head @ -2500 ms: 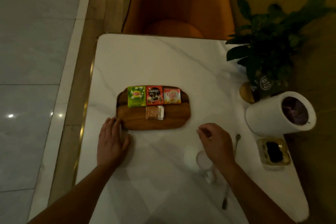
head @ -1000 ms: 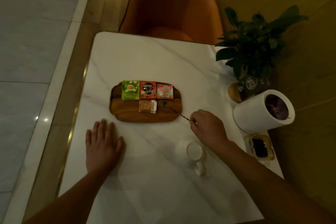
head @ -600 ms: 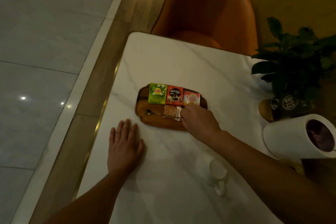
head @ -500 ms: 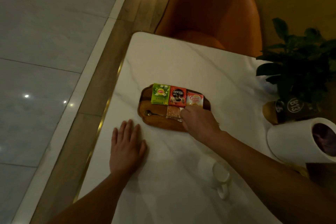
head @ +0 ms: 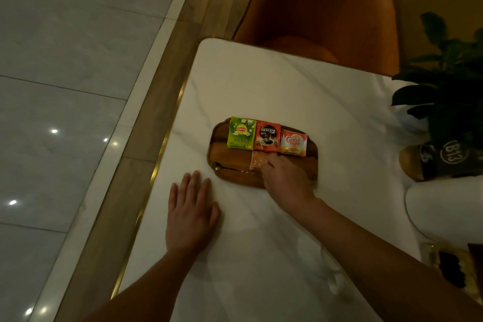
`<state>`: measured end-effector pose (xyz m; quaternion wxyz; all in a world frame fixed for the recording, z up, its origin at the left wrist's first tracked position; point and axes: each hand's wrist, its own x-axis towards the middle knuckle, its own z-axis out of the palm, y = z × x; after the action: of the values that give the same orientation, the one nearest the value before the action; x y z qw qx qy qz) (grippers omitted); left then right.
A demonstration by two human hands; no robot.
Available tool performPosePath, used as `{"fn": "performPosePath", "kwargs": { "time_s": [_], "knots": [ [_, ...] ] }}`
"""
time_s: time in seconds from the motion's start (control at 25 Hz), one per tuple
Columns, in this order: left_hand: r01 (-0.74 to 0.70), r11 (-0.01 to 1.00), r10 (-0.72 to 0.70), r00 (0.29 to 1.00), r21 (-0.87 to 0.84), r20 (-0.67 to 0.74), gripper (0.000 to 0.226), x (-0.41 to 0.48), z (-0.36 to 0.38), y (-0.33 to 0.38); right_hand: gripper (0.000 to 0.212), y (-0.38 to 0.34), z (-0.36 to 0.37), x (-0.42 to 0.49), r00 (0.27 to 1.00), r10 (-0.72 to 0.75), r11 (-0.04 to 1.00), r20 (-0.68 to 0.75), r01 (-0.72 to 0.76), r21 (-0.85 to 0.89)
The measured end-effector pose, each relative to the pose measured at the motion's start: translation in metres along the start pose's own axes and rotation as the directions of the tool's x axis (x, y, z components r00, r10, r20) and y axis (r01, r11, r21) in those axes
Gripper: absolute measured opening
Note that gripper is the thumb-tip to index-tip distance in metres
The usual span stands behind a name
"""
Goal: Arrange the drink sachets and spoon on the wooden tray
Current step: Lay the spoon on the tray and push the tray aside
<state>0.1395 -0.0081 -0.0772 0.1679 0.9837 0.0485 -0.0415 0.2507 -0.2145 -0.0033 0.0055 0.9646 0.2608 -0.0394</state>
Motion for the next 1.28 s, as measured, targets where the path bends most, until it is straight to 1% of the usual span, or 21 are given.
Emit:
{"fn": "performPosePath", "kwargs": {
  "time_s": [0.08, 0.12, 0.2, 0.24, 0.36, 0.44, 0.48, 0.56, 0.6, 0.64, 0.72, 0.8, 0.84, 0.88, 0.92, 1.0, 1.12, 1.2, 1.28],
  "knots": [
    [0.004, 1.0, -0.004, 1.0, -0.002, 0.001, 0.068, 0.0, 0.0, -0.001, 0.019, -0.002, 0.004, 0.001, 0.999, -0.003, 0.999, -0.036, 0.005, 0.037],
    [0.006, 1.0, -0.006, 1.0, 0.001, 0.003, 0.068, -0.001, 0.0, 0.0, 0.018, -0.002, 0.006, 0.002, 0.998, 0.027, 0.995, -0.052, -0.021, 0.099],
    [0.004, 1.0, -0.004, 1.0, 0.009, 0.005, 0.068, -0.001, 0.001, 0.0, 0.009, -0.002, 0.007, 0.004, 0.986, 0.157, 0.949, -0.058, -0.135, 0.285],
    [0.002, 1.0, -0.002, 1.0, 0.01, 0.003, 0.069, -0.001, 0.002, -0.001, 0.008, -0.002, 0.009, 0.004, 0.976, 0.209, 0.919, -0.054, -0.177, 0.351],
    [-0.01, 1.0, 0.01, 1.0, 0.009, -0.008, 0.07, -0.001, 0.005, -0.003, 0.013, -0.004, 0.014, 0.004, 0.953, 0.303, 0.838, -0.021, -0.256, 0.481],
    [-0.01, 1.0, 0.01, 1.0, 0.012, -0.016, 0.07, -0.001, 0.005, -0.004, 0.015, -0.003, 0.015, 0.006, 0.952, 0.303, 0.825, 0.042, -0.284, 0.488],
    [-0.011, 1.0, 0.011, 1.0, 0.012, -0.021, 0.07, -0.001, 0.006, -0.003, 0.012, -0.001, 0.016, 0.006, 0.964, 0.257, 0.864, 0.067, -0.261, 0.432],
    [-0.011, 1.0, 0.011, 1.0, 0.012, -0.024, 0.07, 0.0, 0.005, -0.002, 0.011, 0.001, 0.017, 0.003, 0.99, 0.136, 0.959, 0.043, -0.143, 0.244],
    [-0.009, 1.0, 0.009, 1.0, 0.012, -0.023, 0.07, 0.0, 0.005, -0.002, 0.013, 0.001, 0.017, 0.0, 0.995, 0.097, 0.98, 0.003, -0.096, 0.176],
    [-0.007, 1.0, 0.007, 1.0, 0.013, -0.023, 0.07, 0.0, 0.004, -0.002, 0.018, 0.001, 0.016, -0.002, 0.996, 0.086, 0.984, -0.023, -0.082, 0.158],
    [-0.008, 1.0, 0.008, 1.0, 0.013, -0.03, 0.07, 0.0, 0.004, -0.001, 0.021, 0.001, 0.016, -0.003, 0.996, 0.078, 0.98, -0.049, -0.067, 0.186],
    [-0.013, 1.0, 0.013, 0.999, 0.012, -0.04, 0.069, 0.0, 0.005, -0.002, 0.014, 0.002, 0.018, -0.004, 0.991, 0.132, 0.955, -0.025, -0.12, 0.271],
    [-0.015, 1.0, 0.016, 0.999, 0.013, -0.043, 0.069, 0.0, 0.006, -0.003, 0.012, 0.005, 0.019, -0.004, 0.982, 0.191, 0.924, 0.006, -0.181, 0.337],
    [-0.016, 1.0, 0.017, 0.999, 0.014, -0.046, 0.068, 0.0, 0.006, -0.003, 0.014, 0.008, 0.02, -0.005, 0.972, 0.232, 0.893, 0.043, -0.23, 0.387],
    [-0.017, 1.0, 0.018, 0.999, 0.013, -0.048, 0.068, 0.0, 0.006, -0.003, 0.015, 0.011, 0.02, -0.008, 0.968, 0.244, 0.875, 0.052, -0.243, 0.419],
    [-0.021, 1.0, 0.021, 0.999, 0.016, -0.049, 0.068, 0.0, 0.007, -0.003, 0.011, 0.015, 0.02, -0.015, 0.962, 0.274, 0.842, 0.014, -0.247, 0.48],
    [-0.022, 1.0, 0.023, 0.999, 0.016, -0.048, 0.068, 0.0, 0.008, -0.004, 0.01, 0.02, 0.016, -0.017, 0.937, 0.347, 0.752, 0.049, -0.309, 0.582],
    [-0.022, 1.0, 0.023, 0.999, 0.015, -0.048, 0.068, 0.0, 0.01, -0.006, 0.01, 0.024, 0.013, -0.02, 0.935, 0.347, 0.741, 0.071, -0.32, 0.59],
    [-0.025, 0.999, 0.026, 0.998, 0.02, -0.05, 0.068, 0.0, 0.011, -0.007, 0.007, 0.035, 0.01, -0.031, 0.935, 0.348, 0.771, 0.073, -0.33, 0.545]
  ]
}}
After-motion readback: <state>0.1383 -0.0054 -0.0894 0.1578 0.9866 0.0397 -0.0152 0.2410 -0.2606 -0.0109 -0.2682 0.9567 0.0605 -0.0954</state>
